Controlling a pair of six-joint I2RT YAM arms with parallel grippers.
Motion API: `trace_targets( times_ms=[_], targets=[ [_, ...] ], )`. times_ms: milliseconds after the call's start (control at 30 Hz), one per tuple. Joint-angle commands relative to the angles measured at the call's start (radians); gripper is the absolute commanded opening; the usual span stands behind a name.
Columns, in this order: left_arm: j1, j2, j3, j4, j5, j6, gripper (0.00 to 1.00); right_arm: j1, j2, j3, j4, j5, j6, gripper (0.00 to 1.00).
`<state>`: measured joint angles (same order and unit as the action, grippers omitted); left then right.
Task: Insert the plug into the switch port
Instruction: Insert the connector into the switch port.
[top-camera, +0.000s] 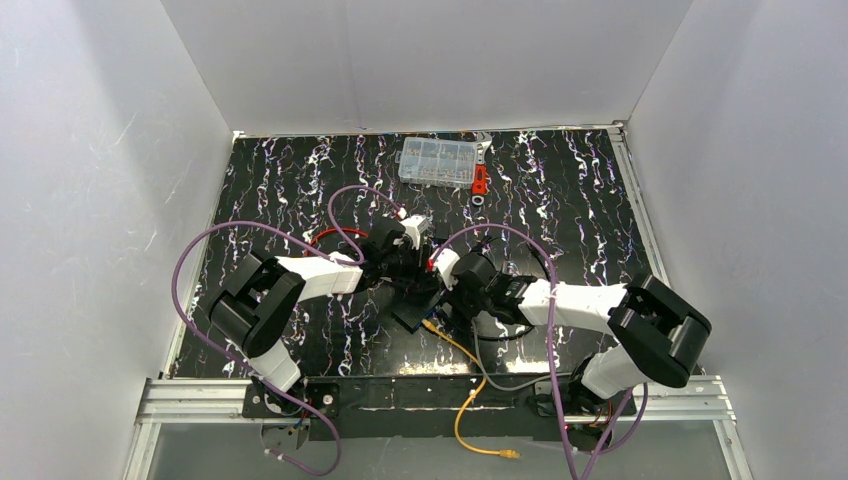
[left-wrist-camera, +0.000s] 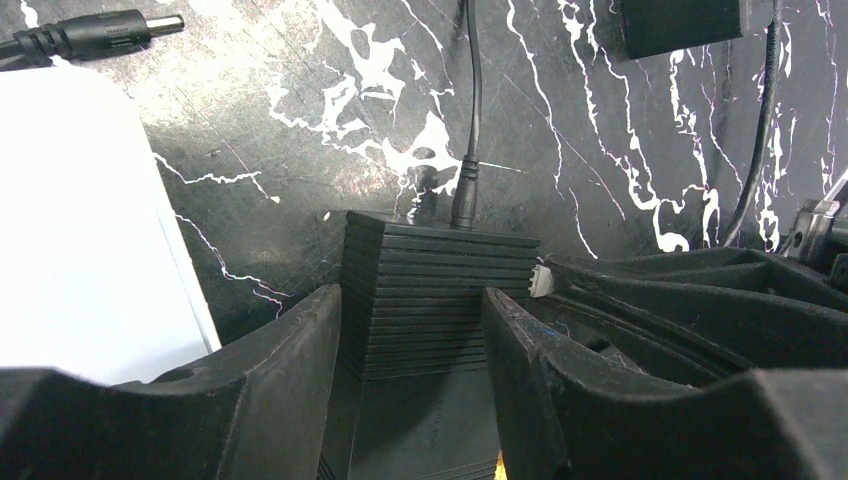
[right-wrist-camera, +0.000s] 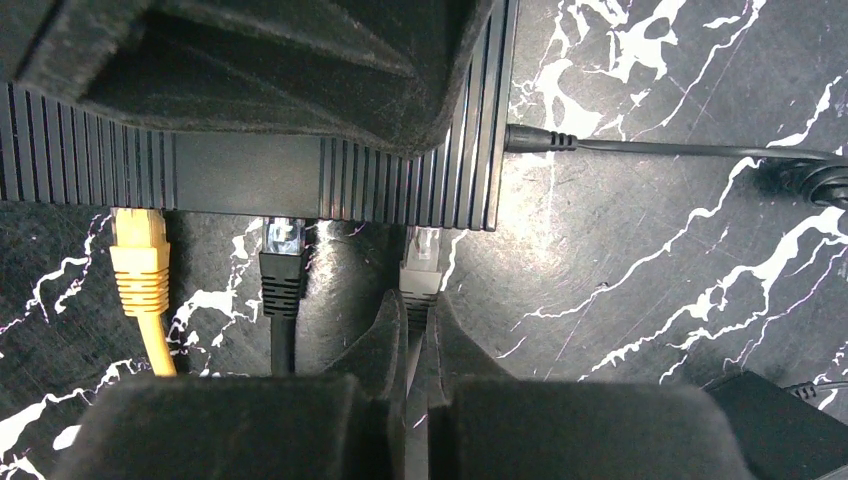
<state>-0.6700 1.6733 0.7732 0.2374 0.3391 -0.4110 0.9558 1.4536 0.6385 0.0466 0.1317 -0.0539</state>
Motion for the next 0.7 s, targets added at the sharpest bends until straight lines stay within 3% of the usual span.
trace_targets(
  times_ms=[0,667],
  targets=[
    [-0.028,0.015,-0.046,-0.071,0.074,0.029,0.49,0.002,0.006,0.101,0.147,-0.021,-0.045,0.01],
    [-0.048,0.035,-0.079,-0.003,0.142,0.028,0.45,-0.056,0.056,0.267,0.196,-0.122,-0.077,0.01]
  ],
)
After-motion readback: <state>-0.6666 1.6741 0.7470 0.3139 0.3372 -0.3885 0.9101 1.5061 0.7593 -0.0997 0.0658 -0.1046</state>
